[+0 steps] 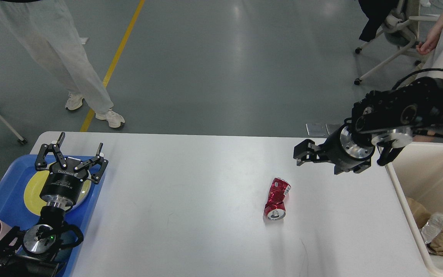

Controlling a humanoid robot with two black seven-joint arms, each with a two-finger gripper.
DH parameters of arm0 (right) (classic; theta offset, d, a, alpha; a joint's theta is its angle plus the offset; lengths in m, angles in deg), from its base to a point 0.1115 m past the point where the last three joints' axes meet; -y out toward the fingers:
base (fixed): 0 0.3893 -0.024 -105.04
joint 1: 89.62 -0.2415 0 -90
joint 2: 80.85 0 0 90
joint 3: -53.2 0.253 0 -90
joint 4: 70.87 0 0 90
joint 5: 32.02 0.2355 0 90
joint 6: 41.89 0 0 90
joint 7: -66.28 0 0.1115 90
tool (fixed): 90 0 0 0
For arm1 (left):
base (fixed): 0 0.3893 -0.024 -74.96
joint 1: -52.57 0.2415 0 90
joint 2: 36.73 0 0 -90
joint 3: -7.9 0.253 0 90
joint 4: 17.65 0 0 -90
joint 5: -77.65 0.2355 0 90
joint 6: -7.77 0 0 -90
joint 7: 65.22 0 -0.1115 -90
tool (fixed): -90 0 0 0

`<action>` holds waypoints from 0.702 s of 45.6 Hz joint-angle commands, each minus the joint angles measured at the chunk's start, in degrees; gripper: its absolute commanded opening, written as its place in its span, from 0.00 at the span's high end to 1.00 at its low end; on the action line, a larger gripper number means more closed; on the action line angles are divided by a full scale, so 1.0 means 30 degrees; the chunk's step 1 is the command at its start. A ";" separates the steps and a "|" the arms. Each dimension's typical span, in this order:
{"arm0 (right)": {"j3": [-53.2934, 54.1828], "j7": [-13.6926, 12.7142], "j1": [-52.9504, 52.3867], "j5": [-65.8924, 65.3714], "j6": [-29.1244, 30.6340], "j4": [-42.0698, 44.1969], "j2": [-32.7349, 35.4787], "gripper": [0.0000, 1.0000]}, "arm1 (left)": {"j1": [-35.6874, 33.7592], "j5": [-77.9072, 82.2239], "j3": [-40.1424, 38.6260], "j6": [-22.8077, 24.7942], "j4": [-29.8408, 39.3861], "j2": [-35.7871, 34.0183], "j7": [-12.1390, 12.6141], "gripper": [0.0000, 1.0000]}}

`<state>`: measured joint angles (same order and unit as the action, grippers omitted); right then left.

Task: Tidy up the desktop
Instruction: 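Move the right gripper to the crushed red can and grasp it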

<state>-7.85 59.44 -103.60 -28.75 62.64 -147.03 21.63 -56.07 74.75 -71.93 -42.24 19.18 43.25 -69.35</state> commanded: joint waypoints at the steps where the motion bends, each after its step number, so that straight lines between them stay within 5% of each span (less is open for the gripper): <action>1: 0.1597 -0.0210 0.3219 0.0080 -0.0565 0.2678 -0.1051 0.00 | 0.0000 0.0000 0.0010 0.0000 0.0000 0.0000 0.0000 0.04; 14: 0.2126 -0.0357 0.9081 -0.0038 -0.0625 0.9300 -0.3952 0.00 | 0.0000 0.0000 0.0010 0.0000 0.0000 0.0000 0.0000 0.03; 32: 0.2156 -0.0327 1.1632 -0.0360 -0.0741 1.2995 -0.5681 0.00 | 0.0000 0.0000 0.0010 0.0000 0.0000 0.0029 0.0000 0.03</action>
<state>-1.45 58.39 -69.38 -29.83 60.52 -109.40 4.95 -56.07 74.75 -71.90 -42.24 19.18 43.26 -69.36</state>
